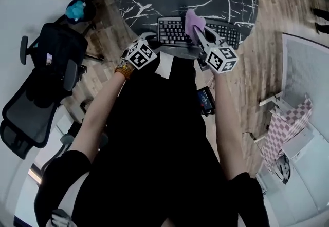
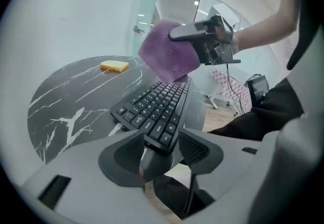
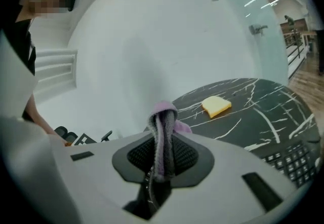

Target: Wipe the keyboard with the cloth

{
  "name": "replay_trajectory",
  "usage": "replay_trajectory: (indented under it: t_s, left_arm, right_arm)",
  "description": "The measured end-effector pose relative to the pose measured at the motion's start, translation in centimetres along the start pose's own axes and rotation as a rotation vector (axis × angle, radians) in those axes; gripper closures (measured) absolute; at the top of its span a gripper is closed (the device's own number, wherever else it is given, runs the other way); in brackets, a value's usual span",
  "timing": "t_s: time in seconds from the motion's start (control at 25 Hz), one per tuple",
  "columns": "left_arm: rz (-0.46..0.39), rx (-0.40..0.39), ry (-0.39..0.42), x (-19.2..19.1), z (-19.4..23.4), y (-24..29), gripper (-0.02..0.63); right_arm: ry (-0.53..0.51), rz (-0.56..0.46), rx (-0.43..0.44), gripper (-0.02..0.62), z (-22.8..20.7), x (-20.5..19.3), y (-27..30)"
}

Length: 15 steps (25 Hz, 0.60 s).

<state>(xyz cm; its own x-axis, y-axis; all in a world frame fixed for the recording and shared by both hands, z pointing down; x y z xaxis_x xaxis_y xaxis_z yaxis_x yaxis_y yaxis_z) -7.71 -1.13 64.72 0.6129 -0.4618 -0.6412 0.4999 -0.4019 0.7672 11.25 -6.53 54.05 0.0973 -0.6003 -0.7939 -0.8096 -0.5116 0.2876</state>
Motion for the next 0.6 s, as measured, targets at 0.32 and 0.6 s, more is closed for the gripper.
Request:
replay_trajectory:
  t_s: [0.32, 0.6]
  left_arm:
    - [-0.296, 0.109, 0.021, 9.1, 0.0, -5.2, 0.393]
    - [-0.595, 0.271, -0.074, 19.0, -0.4, -11.1, 0.437]
  right_arm:
    - [-0.171, -0.112, -0.120, 0.523, 2.2, 6.1, -5.6]
    - [-0.314, -0.235, -0.134, 0.523, 5.8, 10.9, -10.0]
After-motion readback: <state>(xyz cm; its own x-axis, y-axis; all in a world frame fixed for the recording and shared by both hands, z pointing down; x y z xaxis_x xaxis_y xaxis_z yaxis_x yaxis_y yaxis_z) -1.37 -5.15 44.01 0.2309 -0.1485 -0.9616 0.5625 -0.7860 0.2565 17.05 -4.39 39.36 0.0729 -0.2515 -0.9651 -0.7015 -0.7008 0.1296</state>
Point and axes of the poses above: the fingertips, and each gripper's own axes: y forward along the fingers, z to its left, x out of its top, the point moved 5 cm from there along -y, backward along the fingers, and after that the axes turned 15 degrees about x, right-handed, at the moved point
